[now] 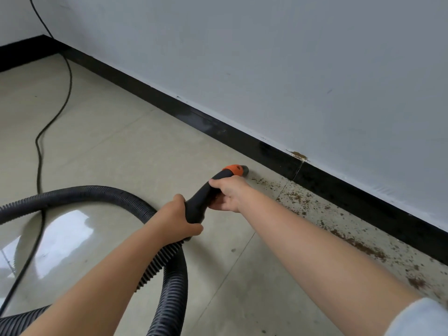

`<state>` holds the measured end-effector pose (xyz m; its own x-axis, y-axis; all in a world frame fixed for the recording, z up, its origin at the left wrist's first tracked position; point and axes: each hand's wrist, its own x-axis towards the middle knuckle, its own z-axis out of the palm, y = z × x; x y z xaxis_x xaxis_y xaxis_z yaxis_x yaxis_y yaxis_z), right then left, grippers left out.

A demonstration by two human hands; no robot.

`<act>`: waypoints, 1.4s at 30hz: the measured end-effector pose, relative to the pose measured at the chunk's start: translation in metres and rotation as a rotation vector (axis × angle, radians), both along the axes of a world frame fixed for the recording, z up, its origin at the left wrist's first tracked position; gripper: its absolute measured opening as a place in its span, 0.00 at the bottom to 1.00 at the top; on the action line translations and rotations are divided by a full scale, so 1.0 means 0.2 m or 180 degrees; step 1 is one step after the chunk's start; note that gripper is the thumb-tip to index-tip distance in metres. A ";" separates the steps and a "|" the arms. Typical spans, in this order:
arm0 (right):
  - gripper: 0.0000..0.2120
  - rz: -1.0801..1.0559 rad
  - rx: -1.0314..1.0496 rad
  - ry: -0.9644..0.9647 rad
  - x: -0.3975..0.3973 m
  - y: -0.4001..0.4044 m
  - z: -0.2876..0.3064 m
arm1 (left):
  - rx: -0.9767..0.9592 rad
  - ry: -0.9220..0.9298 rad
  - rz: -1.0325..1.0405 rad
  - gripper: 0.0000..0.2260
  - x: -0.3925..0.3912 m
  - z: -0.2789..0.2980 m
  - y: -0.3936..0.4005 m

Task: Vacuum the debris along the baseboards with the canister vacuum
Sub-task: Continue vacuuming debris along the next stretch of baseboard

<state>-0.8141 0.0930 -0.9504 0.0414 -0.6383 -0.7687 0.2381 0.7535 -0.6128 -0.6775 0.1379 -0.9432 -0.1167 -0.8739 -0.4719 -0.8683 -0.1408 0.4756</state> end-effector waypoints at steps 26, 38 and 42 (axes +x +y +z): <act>0.18 -0.0075 -0.0027 -0.0187 0.05 0.19 -0.04 | 0.0238 -0.0389 -0.0501 0.22 0.12 0.05 0.11; 0.17 -0.0407 -0.0075 -0.0003 -0.11 0.14 0.03 | 0.0214 0.0018 -0.0324 0.19 -0.12 0.05 0.05; 0.17 -0.0474 -0.0072 0.0024 -0.16 0.13 0.02 | 0.0187 0.0065 -0.0343 0.16 -0.18 0.03 0.04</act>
<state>-0.8457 0.1192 -0.9456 -0.0609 -0.6541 -0.7539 0.3415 0.6961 -0.6315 -0.7130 0.1458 -0.9370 -0.2185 -0.8268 -0.5183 -0.8701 -0.0754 0.4871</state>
